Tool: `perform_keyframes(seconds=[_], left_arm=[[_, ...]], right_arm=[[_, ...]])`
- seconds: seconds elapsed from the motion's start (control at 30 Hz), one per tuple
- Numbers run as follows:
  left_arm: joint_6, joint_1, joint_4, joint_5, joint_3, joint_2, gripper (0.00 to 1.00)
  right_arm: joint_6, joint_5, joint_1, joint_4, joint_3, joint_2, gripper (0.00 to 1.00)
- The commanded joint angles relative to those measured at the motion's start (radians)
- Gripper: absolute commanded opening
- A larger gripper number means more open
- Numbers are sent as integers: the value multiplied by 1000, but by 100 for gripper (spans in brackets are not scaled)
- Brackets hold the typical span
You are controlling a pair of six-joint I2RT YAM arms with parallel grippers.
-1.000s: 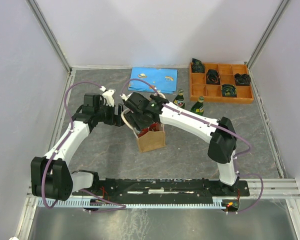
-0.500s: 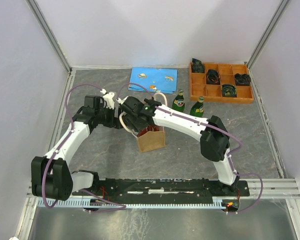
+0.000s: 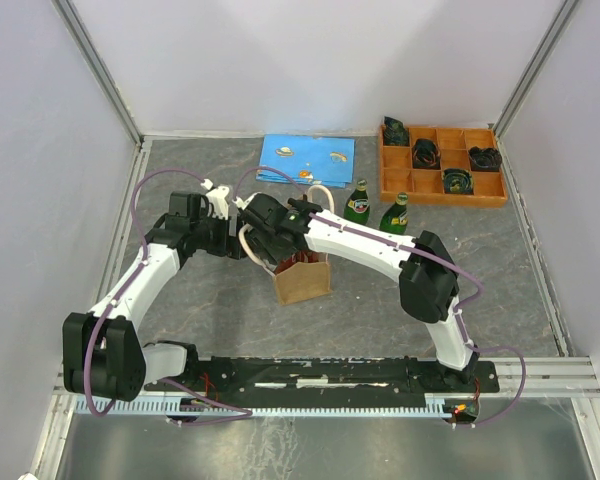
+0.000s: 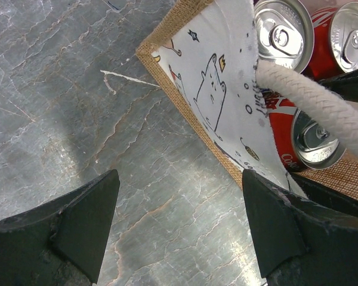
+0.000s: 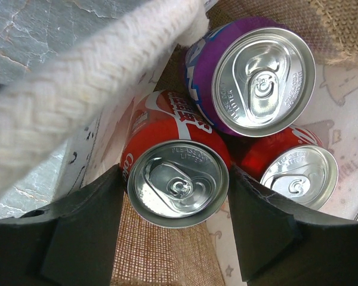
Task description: Place the beverage into the canvas bag
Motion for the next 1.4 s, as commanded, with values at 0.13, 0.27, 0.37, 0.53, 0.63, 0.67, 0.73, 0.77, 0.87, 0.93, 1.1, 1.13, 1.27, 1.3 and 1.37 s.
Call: perform_keyframes(seconds=[0.13,0.27,0.37,0.53,0.63,0.67,0.73,0.77,0.87,0.93,1.1,1.13,1.27,1.3,1.37], left_arm=[[44,-5,56,49,18,-15,90],[46,-5,56,52,16,-17,90],[46,-4,56,53,13,-18,90],[47,-5,56,57,11,-20,90],[48,-4,56,57,9,-19,90],[48,-4,56,57,8,-20,90],[47,-5,56,59,8,-20,90],[48,-6,56,59,8,-20,90],[49,-6,56,59,9,-20,90],[50,-5,56,58,9,-19,90],[49,-5,56,60,11,-13,90],[48,-4,57,60,12,-13,90],[49,-4,57,61,10,-12,90],[50,-5,57,60,9,-12,90],[50,-4,57,60,9,-13,90]], right_arm=[[-25,-12,14,59,3,-72,68],[-25,-12,17,56,9,-75,73],[-25,-17,18,54,7,-74,76],[-25,-31,20,54,-5,-71,79],[-25,-42,20,55,-9,-68,81],[-25,-45,20,54,-8,-68,81],[-26,-48,21,52,-6,-69,81],[-28,-50,22,55,-5,-72,81],[-31,-55,24,66,-1,-91,81],[-32,-59,28,69,14,-106,82],[-37,-51,35,58,65,-130,82],[-37,-44,35,54,74,-132,82],[-37,-2,36,50,101,-148,81],[-39,22,35,49,112,-152,81],[-58,103,33,37,160,-159,81]])
